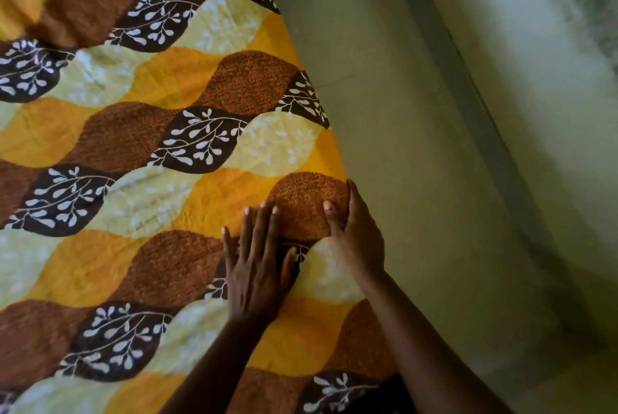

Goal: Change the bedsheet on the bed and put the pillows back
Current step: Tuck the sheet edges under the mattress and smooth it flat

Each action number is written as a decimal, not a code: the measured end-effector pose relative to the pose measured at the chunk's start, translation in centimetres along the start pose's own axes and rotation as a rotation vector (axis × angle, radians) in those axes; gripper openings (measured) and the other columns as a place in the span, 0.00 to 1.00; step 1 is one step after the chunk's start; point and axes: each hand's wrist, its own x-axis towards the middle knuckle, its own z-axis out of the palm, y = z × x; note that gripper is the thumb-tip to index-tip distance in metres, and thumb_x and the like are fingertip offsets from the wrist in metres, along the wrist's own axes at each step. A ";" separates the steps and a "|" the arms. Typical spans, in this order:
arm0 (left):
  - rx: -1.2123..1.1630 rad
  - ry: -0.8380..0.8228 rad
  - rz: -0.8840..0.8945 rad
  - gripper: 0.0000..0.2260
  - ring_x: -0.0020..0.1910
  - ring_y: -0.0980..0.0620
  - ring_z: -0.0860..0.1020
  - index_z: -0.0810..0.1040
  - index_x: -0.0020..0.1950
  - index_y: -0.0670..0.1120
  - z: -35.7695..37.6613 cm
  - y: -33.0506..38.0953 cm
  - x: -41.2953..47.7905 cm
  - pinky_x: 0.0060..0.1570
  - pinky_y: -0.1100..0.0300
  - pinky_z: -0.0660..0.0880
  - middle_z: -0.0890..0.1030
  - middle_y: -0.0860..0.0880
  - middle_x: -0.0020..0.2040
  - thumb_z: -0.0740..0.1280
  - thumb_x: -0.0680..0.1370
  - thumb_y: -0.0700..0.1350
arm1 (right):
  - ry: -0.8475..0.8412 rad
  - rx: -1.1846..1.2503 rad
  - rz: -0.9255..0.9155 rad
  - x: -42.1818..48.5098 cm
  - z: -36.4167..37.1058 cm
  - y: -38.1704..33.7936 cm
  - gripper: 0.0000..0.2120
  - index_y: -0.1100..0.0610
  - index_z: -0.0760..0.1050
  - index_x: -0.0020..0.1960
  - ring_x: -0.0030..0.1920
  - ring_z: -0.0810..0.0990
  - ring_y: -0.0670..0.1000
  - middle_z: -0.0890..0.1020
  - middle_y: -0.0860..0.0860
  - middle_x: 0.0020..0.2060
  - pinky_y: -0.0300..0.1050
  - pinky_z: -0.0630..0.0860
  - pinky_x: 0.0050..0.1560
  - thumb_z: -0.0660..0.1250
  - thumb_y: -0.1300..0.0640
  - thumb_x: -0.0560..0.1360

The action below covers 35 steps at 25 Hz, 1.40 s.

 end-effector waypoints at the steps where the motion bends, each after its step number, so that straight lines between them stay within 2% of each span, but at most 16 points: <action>1: 0.006 -0.018 -0.013 0.28 0.76 0.48 0.50 0.56 0.76 0.46 0.5 0.2 -1.6 0.73 0.44 0.44 0.56 0.47 0.76 0.48 0.79 0.59 | -0.026 0.029 0.051 -0.7 -0.5 0.9 0.30 0.48 0.54 0.75 0.67 0.71 0.53 0.66 0.49 0.72 0.46 0.70 0.61 0.55 0.38 0.77; 5: 0.036 -0.064 -0.051 0.27 0.76 0.48 0.51 0.57 0.76 0.45 1.4 0.2 -2.9 0.73 0.45 0.47 0.57 0.47 0.76 0.48 0.79 0.57 | -0.219 0.083 0.242 -4.2 -2.5 3.8 0.28 0.52 0.60 0.72 0.62 0.74 0.57 0.74 0.55 0.66 0.45 0.70 0.57 0.56 0.40 0.77; 7: 0.014 -0.119 -0.056 0.28 0.75 0.48 0.52 0.57 0.75 0.45 0.9 0.4 -2.7 0.73 0.45 0.45 0.58 0.46 0.76 0.47 0.79 0.58 | -0.325 0.146 0.295 -6.4 -4.1 4.7 0.29 0.52 0.62 0.72 0.64 0.73 0.57 0.73 0.55 0.66 0.41 0.67 0.56 0.56 0.38 0.77; 9: -0.022 -0.179 -0.061 0.28 0.75 0.48 0.52 0.59 0.75 0.45 -0.1 0.9 -3.3 0.73 0.45 0.45 0.59 0.45 0.75 0.49 0.79 0.58 | -0.404 0.098 0.282 -8.1 -5.9 5.4 0.27 0.53 0.63 0.72 0.65 0.72 0.57 0.73 0.54 0.67 0.39 0.65 0.54 0.56 0.40 0.78; 12: -0.183 -0.307 -0.114 0.26 0.76 0.49 0.50 0.56 0.76 0.48 -2.6 1.9 -5.3 0.74 0.49 0.51 0.55 0.48 0.77 0.57 0.79 0.53 | -0.290 0.003 0.212 -10.1 -8.3 6.5 0.22 0.55 0.65 0.71 0.63 0.74 0.54 0.74 0.54 0.66 0.40 0.68 0.55 0.60 0.49 0.79; 14: -0.414 -0.354 -0.237 0.22 0.73 0.48 0.60 0.62 0.74 0.48 -5.2 2.7 -8.8 0.68 0.56 0.61 0.60 0.48 0.75 0.60 0.80 0.47 | -0.220 0.038 0.179 -12.7 -9.9 6.8 0.19 0.55 0.67 0.69 0.61 0.75 0.54 0.75 0.55 0.63 0.39 0.68 0.52 0.61 0.52 0.79; 16: -0.596 -0.294 -0.342 0.18 0.67 0.46 0.70 0.70 0.69 0.44 -6.8 2.5 -13.9 0.59 0.63 0.66 0.69 0.46 0.70 0.62 0.79 0.43 | -0.214 0.041 0.158 -15.8 -11.1 7.4 0.18 0.55 0.69 0.68 0.60 0.76 0.54 0.76 0.55 0.62 0.40 0.67 0.51 0.60 0.53 0.79; 18: -0.635 -0.205 -0.404 0.15 0.64 0.44 0.73 0.74 0.64 0.41 -7.4 2.4 -19.3 0.55 0.66 0.65 0.74 0.43 0.66 0.64 0.77 0.39 | -0.234 0.028 0.121 -19.0 -12.0 8.3 0.16 0.54 0.71 0.66 0.60 0.76 0.54 0.77 0.55 0.62 0.40 0.67 0.51 0.60 0.54 0.79; 22: -0.603 -0.233 -0.490 0.13 0.60 0.45 0.76 0.76 0.62 0.41 -7.9 2.7 -25.4 0.51 0.64 0.67 0.78 0.42 0.61 0.63 0.78 0.40 | -0.260 0.050 0.133 -23.1 -14.5 10.6 0.15 0.55 0.73 0.65 0.60 0.76 0.53 0.77 0.53 0.61 0.41 0.69 0.51 0.60 0.55 0.79; 24: -0.584 -0.265 -0.506 0.13 0.61 0.45 0.75 0.76 0.63 0.41 -8.1 3.4 -26.6 0.53 0.61 0.67 0.78 0.43 0.61 0.63 0.79 0.40 | -0.286 0.031 0.135 -23.8 -16.2 12.4 0.15 0.55 0.73 0.65 0.60 0.76 0.53 0.78 0.53 0.61 0.41 0.70 0.51 0.59 0.56 0.79; 27: -0.601 -0.254 -0.487 0.15 0.61 0.46 0.75 0.74 0.65 0.42 -8.8 5.5 -25.8 0.51 0.61 0.68 0.77 0.43 0.62 0.62 0.79 0.41 | -0.295 0.058 0.151 -22.1 -19.2 15.4 0.13 0.56 0.74 0.63 0.56 0.78 0.53 0.79 0.54 0.59 0.41 0.71 0.49 0.60 0.57 0.79; 30: -0.823 -0.223 -0.577 0.17 0.56 0.49 0.75 0.69 0.69 0.43 -9.2 8.9 -22.4 0.46 0.64 0.71 0.75 0.43 0.62 0.60 0.80 0.41 | -0.269 0.128 0.133 -17.9 -22.3 17.2 0.08 0.52 0.75 0.56 0.48 0.79 0.52 0.80 0.56 0.55 0.41 0.73 0.44 0.62 0.57 0.78; 32: -0.904 -0.167 -0.628 0.18 0.55 0.49 0.74 0.67 0.70 0.45 -8.7 12.8 -18.7 0.48 0.60 0.73 0.73 0.42 0.64 0.59 0.80 0.42 | -0.283 0.131 0.081 -13.7 -25.3 18.0 0.06 0.50 0.75 0.54 0.48 0.79 0.52 0.80 0.56 0.54 0.40 0.74 0.42 0.62 0.56 0.78; 35: -0.943 -0.121 -0.649 0.17 0.58 0.43 0.75 0.68 0.68 0.49 -7.0 19.3 -12.6 0.53 0.51 0.75 0.72 0.40 0.66 0.61 0.80 0.42 | -0.307 0.106 0.007 -6.9 -29.6 19.3 0.08 0.50 0.75 0.56 0.49 0.80 0.52 0.81 0.54 0.53 0.38 0.72 0.38 0.63 0.54 0.78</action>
